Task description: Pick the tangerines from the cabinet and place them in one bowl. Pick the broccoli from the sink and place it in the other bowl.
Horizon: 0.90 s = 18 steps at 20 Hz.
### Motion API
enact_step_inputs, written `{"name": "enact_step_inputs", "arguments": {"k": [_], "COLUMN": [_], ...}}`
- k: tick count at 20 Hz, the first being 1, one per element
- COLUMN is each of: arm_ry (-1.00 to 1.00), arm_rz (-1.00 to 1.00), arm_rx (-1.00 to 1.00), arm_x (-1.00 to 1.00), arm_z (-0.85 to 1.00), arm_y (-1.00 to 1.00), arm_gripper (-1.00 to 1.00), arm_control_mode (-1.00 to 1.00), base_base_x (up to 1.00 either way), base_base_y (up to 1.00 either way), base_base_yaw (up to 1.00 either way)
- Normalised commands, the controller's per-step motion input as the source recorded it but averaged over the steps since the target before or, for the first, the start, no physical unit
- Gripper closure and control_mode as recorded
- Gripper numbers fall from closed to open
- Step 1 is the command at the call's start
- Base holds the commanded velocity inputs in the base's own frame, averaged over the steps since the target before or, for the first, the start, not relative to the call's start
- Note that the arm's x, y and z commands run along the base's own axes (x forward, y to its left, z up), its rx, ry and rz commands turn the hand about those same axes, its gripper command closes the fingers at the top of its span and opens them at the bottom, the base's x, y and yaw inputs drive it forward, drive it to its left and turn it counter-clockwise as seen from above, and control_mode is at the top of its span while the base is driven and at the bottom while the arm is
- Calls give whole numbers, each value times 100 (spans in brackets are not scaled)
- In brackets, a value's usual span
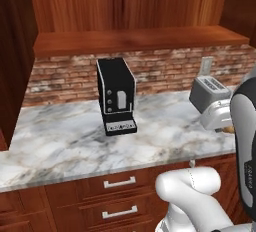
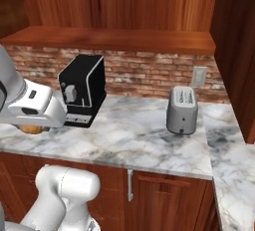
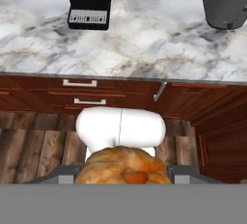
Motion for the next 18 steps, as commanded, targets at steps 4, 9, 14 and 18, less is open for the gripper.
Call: {"name": "enact_step_inputs", "arguments": {"k": [4, 9, 14, 18], "arm_ry": [0, 0, 0, 0], "arm_rz": [0, 0, 0, 0], "arm_rx": [0, 0, 0, 0], "arm_x": [0, 0, 0, 0], "arm_z": [0, 0, 0, 0], "arm_y": [0, 0, 0, 0], "arm_gripper": [100, 100, 100, 100], "arm_control_mode": [100, 100, 100, 100], "base_base_x": [-39, -8, -6, -3], "base_base_y": [-7, -1, -3, 0], "base_base_yaw": [-8, -1, -23, -42]}}
